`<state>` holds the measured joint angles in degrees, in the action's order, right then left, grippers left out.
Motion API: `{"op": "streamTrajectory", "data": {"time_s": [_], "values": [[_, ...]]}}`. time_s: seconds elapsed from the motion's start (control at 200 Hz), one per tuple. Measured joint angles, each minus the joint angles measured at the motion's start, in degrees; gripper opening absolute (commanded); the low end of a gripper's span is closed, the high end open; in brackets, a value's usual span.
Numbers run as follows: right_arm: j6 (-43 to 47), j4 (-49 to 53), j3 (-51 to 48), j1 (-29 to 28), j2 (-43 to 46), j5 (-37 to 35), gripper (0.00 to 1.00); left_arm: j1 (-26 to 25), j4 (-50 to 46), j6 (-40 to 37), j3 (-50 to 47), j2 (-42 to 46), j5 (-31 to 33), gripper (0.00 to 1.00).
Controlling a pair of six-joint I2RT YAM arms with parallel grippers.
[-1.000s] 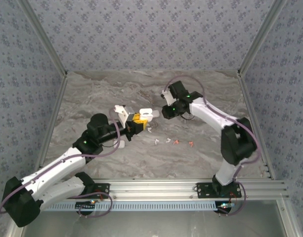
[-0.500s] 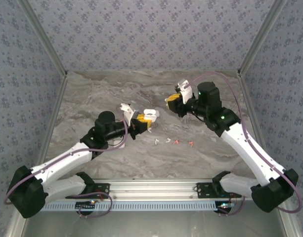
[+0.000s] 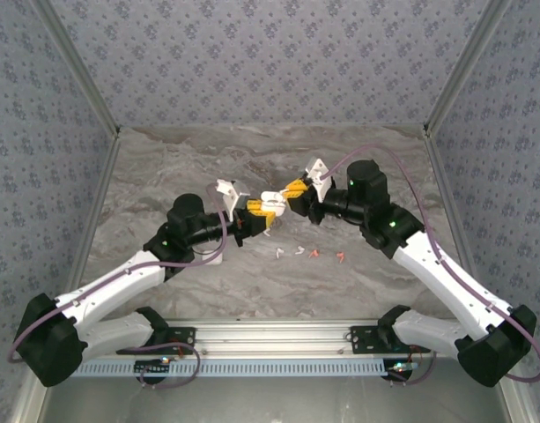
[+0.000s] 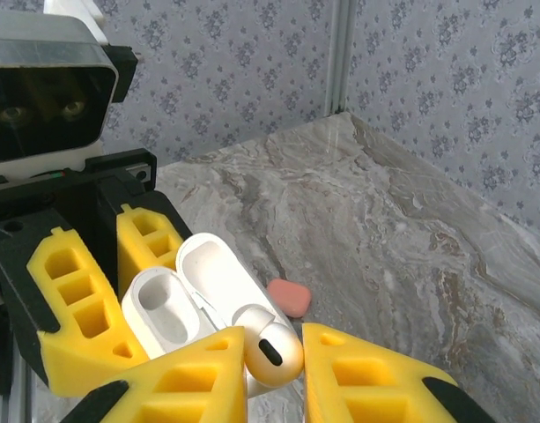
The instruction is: Insert the wireless bluetooth earbuds into the charging case
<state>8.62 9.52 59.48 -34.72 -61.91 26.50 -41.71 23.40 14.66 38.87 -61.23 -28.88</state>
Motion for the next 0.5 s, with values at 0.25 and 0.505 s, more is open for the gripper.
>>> {"op": "streamTrajectory", "data": {"time_s": [0.25, 0.505], "values": [[0.94, -0.35, -0.74, -0.72, 0.0, 0.33, 0.22, 0.0, 0.09, 0.04, 0.0, 0.0, -0.28, 0.0], [1.33, -0.26, -1.66, -0.92, 0.0, 1.22, 0.22, 0.0, 0.46, 0.04, 0.0, 0.0, -0.28, 0.0]]}}
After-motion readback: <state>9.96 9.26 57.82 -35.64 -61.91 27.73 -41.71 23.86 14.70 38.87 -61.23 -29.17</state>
